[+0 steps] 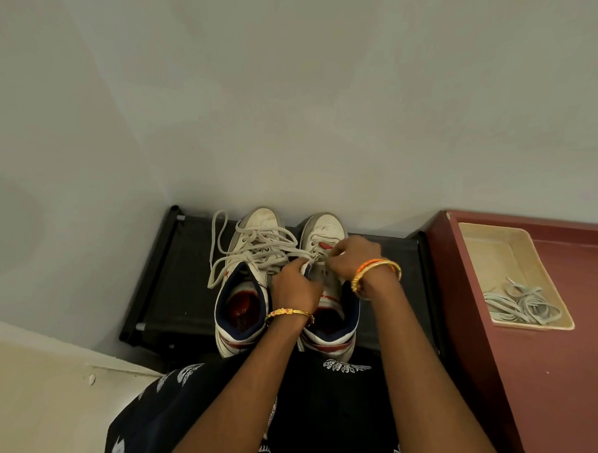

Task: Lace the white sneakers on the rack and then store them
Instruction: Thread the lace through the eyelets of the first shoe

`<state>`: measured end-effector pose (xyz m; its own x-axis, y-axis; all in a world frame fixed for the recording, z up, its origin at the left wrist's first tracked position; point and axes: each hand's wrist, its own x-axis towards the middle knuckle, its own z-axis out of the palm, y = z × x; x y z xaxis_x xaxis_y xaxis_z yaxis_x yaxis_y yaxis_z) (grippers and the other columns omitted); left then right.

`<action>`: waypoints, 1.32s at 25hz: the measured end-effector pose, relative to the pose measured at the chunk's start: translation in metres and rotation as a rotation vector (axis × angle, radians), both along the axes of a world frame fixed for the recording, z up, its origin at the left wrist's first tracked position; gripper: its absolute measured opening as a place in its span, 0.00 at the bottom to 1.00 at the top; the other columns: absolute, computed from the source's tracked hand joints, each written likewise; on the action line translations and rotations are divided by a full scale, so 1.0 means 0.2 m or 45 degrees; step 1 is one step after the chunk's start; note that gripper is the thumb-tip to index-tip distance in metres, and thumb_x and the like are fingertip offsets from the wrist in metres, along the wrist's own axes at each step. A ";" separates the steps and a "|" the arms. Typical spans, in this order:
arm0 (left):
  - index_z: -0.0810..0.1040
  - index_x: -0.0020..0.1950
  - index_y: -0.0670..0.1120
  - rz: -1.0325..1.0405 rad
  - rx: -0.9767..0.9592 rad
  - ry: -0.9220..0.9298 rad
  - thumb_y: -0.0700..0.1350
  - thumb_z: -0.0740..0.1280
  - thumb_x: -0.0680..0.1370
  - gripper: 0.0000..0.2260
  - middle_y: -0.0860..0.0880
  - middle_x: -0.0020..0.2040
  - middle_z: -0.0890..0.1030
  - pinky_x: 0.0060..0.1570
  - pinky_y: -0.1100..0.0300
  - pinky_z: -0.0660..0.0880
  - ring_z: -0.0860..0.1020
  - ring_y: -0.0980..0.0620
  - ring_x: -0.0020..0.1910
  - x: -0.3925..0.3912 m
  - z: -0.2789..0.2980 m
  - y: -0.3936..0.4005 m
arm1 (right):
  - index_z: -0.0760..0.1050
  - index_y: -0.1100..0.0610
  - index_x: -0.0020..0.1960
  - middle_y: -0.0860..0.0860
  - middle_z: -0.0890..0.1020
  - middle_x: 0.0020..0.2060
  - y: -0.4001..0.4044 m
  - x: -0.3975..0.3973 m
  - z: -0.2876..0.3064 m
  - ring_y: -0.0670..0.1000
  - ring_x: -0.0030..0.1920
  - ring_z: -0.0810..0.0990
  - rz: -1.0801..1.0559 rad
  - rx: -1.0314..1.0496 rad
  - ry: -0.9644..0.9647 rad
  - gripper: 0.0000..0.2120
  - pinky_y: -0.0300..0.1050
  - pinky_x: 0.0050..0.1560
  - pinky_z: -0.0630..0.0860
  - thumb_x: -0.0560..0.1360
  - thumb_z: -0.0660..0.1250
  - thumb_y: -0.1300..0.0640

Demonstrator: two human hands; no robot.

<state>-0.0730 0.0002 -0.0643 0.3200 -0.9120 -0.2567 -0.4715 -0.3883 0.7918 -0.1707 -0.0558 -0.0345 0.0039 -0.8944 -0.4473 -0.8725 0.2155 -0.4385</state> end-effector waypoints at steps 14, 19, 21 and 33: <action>0.78 0.44 0.36 0.116 -0.052 -0.164 0.35 0.61 0.74 0.06 0.37 0.46 0.81 0.40 0.55 0.66 0.76 0.36 0.47 -0.02 0.05 0.04 | 0.81 0.58 0.47 0.58 0.76 0.56 0.03 -0.26 0.03 0.57 0.50 0.77 -0.929 -0.512 -0.476 0.06 0.52 0.57 0.72 0.73 0.67 0.58; 0.77 0.45 0.37 0.121 -0.042 -0.118 0.35 0.62 0.74 0.06 0.38 0.46 0.81 0.40 0.56 0.66 0.77 0.37 0.47 -0.03 0.05 0.04 | 0.74 0.67 0.58 0.61 0.75 0.57 0.08 -0.27 -0.03 0.58 0.49 0.76 -1.277 -0.307 -0.560 0.13 0.48 0.47 0.71 0.77 0.62 0.61; 0.78 0.46 0.37 0.103 -0.045 -0.079 0.34 0.61 0.73 0.06 0.39 0.46 0.81 0.41 0.57 0.67 0.77 0.38 0.47 -0.02 0.05 0.03 | 0.72 0.63 0.61 0.61 0.70 0.63 0.09 -0.18 -0.03 0.61 0.59 0.73 -0.951 -0.493 -0.224 0.15 0.55 0.58 0.70 0.75 0.63 0.60; 0.80 0.47 0.37 0.153 -0.110 0.018 0.30 0.61 0.72 0.10 0.39 0.43 0.81 0.39 0.61 0.65 0.77 0.43 0.43 -0.03 0.03 0.03 | 0.78 0.51 0.61 0.55 0.67 0.67 0.11 0.13 -0.10 0.57 0.70 0.60 0.160 -0.386 0.348 0.13 0.59 0.71 0.54 0.78 0.62 0.53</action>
<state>-0.0788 0.0054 -0.0587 0.4250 -0.8863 -0.1839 -0.4144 -0.3712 0.8310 -0.1451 -0.0338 -0.0543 0.0395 -0.9857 -0.1638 -0.9767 -0.0034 -0.2147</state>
